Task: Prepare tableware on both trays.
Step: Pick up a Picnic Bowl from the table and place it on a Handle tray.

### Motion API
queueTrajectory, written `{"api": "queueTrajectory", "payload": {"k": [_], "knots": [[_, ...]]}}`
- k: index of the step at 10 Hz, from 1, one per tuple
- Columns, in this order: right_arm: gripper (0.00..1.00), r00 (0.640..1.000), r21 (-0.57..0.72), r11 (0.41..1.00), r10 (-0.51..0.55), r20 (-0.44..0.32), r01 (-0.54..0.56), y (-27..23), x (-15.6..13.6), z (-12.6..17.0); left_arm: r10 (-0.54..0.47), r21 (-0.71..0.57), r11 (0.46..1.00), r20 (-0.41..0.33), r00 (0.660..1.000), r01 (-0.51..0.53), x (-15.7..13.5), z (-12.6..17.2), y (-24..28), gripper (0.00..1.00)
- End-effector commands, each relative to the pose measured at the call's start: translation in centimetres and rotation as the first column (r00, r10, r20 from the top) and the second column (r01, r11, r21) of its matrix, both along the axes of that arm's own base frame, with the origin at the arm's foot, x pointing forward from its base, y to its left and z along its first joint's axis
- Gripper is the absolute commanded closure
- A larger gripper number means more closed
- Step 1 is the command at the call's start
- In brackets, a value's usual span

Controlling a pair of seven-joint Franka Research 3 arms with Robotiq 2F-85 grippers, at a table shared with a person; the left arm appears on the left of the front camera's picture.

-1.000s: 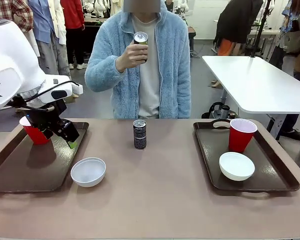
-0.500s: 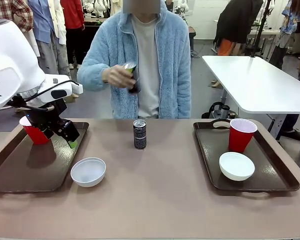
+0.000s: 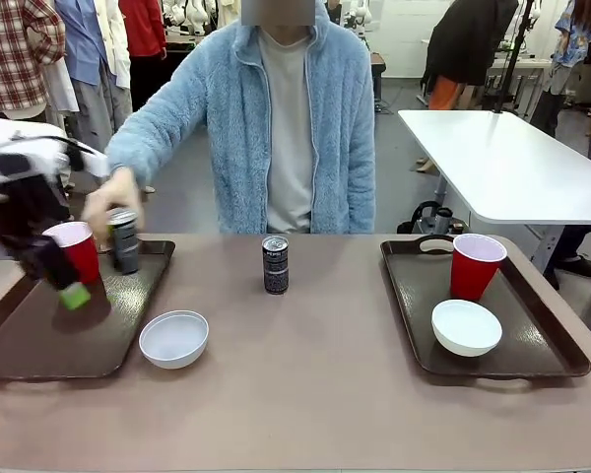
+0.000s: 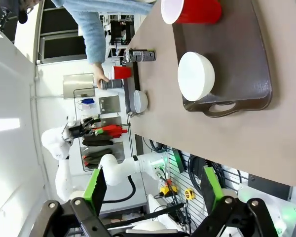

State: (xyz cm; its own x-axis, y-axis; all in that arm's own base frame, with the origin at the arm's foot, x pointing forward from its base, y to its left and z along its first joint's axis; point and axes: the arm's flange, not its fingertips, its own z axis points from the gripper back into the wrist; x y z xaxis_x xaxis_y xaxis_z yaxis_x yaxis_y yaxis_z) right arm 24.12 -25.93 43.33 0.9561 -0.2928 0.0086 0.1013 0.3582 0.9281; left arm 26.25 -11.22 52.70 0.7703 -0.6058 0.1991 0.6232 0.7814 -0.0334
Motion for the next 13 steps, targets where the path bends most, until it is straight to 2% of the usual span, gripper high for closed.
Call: {"api": "queueTrajectory", "payload": {"k": [1, 6, 7, 9, 13], "knots": [[0.0, 1.0, 0.003, 1.0, 0.006, 0.014, -0.006, 0.0, -0.3, 0.0, -0.029, -0.013, 0.999, -0.007, 1.0, 0.029, -3.9, -1.5, 2.2, 0.0], [0.0, 1.0, 0.003, 1.0, 0.006, 0.014, -0.006, 0.0, -0.3, 0.0, 0.032, -0.05, 0.998, 0.006, 0.999, -0.032, -2.7, -2.2, 2.6, 0.0], [0.0, 1.0, 0.003, 1.0, 0.006, 0.014, -0.006, 0.0, -0.3, 0.0, 0.085, -0.049, 0.995, 0.038, 0.996, -0.084, -1.9, -2.4, 2.2, 0.0], [0.0, 1.0, 0.003, 1.0, 0.006, 0.014, -0.006, 0.0, -0.3, 0.0, 0.215, -0.033, 0.976, 0.04, 0.976, -0.214, 1.4, -4.9, 0.3, 0.0], [0.0, 1.0, 0.003, 1.0, 0.006, 0.014, -0.006, 0.0, -0.3, 0.0, 0.311, 0.028, 0.95, 0.042, 0.95, -0.312, 5.4, -9.0, -3.9, 0.0]]}}
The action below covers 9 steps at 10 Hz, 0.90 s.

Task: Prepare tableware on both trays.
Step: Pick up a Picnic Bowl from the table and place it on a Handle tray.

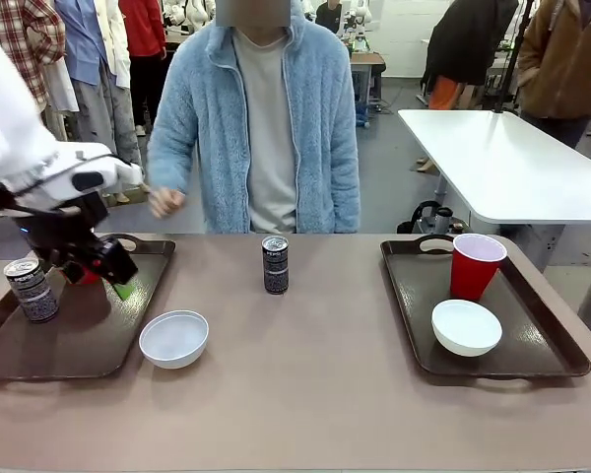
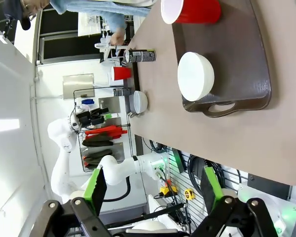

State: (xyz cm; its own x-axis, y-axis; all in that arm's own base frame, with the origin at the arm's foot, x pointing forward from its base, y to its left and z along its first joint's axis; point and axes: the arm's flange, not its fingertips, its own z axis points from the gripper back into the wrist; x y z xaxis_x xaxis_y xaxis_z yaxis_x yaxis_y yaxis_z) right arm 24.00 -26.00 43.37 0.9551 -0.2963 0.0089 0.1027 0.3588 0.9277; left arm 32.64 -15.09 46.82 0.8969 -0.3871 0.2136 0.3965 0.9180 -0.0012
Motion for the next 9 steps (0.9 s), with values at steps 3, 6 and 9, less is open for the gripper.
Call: {"api": "queueTrajectory", "payload": {"k": [3, 6, 9], "knots": [[0.0, 1.0, 0.004, 1.0, 0.01, 0.014, -0.01, 0.0, -0.2, 0.0, 0.085, 0.055, 0.995, 0.007, 0.996, -0.086, 0.1, -5.8, -1.3, 0.0], [0.0, 1.0, 0.004, 1.0, 0.01, 0.014, -0.01, 0.0, -0.2, 0.0, 0.192, 0.074, 0.978, 0.033, 0.981, -0.194, 0.4, -8.4, -2.1, 0.0], [0.0, 1.0, 0.004, 1.0, 0.01, 0.014, -0.01, 0.0, -0.2, 0.0, 0.101, 0.033, 0.994, -0.018, 0.995, -0.1, 2.7, -5.6, -2.6, 0.0]]}}
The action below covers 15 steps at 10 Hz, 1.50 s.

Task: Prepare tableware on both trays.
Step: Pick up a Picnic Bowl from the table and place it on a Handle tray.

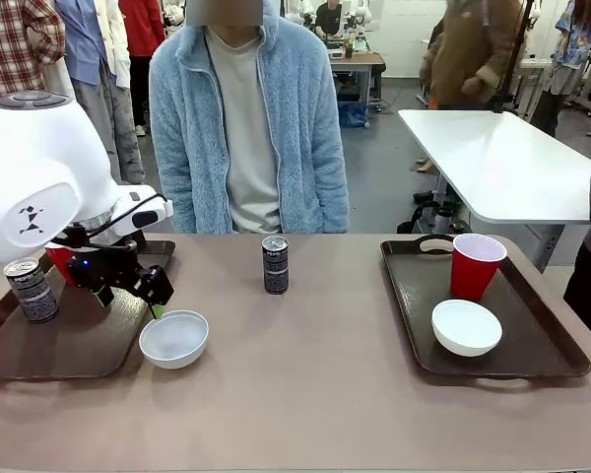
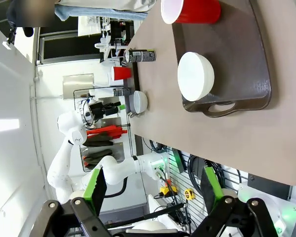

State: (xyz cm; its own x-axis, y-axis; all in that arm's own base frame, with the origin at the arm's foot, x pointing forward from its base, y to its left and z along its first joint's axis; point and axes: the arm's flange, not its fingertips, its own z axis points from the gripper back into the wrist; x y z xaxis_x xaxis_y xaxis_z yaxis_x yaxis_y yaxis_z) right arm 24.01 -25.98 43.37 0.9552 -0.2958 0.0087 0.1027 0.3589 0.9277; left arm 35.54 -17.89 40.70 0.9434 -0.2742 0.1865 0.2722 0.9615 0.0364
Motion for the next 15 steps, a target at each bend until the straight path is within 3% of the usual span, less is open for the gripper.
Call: {"api": "queueTrajectory", "payload": {"k": [1, 5, 11, 12, 15], "knots": [[0.0, 1.0, 0.004, 1.0, 0.009, 0.014, -0.009, 0.0, -0.2, 0.0, -0.032, -0.013, 0.999, -0.006, 0.999, 0.032, -0.2, 0.6, 0.2, 0.0], [0.0, 1.0, 0.004, 1.0, 0.009, 0.014, -0.009, 0.0, -0.2, 0.0, 0.036, 0.004, 0.999, -0.024, 0.999, -0.036, 0.3, -1.9, -0.6, 0.0], [0.0, 1.0, 0.004, 1.0, 0.009, 0.014, -0.009, 0.0, -0.2, 0.0, 0.029, 0.002, 1.0, -0.05, 0.998, -0.028, 0.6, -5.6, -2.4, 0.0], [0.0, 1.0, 0.004, 1.0, 0.009, 0.014, -0.009, 0.0, -0.2, 0.0, 0.029, 0.002, 1.0, -0.045, 0.999, -0.029, 0.7, -5.8, -2.5, 0.05], [0.0, 1.0, 0.004, 1.0, 0.009, 0.014, -0.009, 0.0, -0.2, 0.0, 0.045, 0.01, 0.999, -0.047, 0.998, -0.045, 1.2, -6.6, -2.5, 0.32]]}}
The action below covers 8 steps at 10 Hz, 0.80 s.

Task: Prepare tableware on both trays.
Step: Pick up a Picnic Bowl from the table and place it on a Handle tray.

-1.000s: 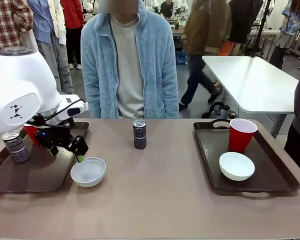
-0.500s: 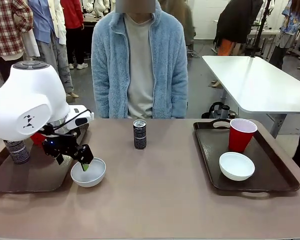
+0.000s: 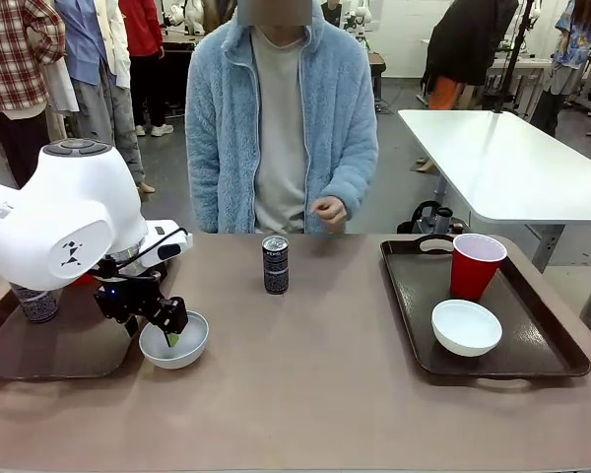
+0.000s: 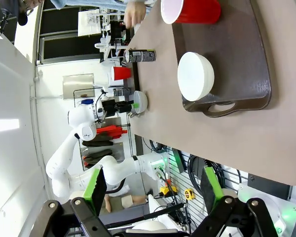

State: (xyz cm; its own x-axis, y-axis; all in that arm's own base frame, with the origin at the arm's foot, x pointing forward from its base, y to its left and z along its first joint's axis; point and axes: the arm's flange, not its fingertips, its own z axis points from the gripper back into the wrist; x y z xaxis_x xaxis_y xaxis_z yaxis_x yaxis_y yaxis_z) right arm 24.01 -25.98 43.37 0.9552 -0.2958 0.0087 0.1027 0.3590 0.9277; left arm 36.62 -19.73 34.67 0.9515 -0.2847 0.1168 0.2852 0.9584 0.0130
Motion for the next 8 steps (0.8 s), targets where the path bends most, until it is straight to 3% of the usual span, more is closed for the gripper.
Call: {"api": "queueTrajectory", "payload": {"k": [1, 8], "knots": [[0.0, 1.0, 0.004, 1.0, 0.009, 0.014, -0.009, 0.02, -0.23, 0.0, 0.056, 0.016, 0.998, 0.024, 0.998, -0.056, 0.07, -0.58, -0.67, 0.39], [0.0, 1.0, 0.004, 1.0, 0.009, 0.014, -0.009, 0.02, -0.23, 0.0, 0.063, 0.022, 0.998, 0.022, 0.998, -0.063, -0.13, -0.27, -0.48, 1.0]]}}
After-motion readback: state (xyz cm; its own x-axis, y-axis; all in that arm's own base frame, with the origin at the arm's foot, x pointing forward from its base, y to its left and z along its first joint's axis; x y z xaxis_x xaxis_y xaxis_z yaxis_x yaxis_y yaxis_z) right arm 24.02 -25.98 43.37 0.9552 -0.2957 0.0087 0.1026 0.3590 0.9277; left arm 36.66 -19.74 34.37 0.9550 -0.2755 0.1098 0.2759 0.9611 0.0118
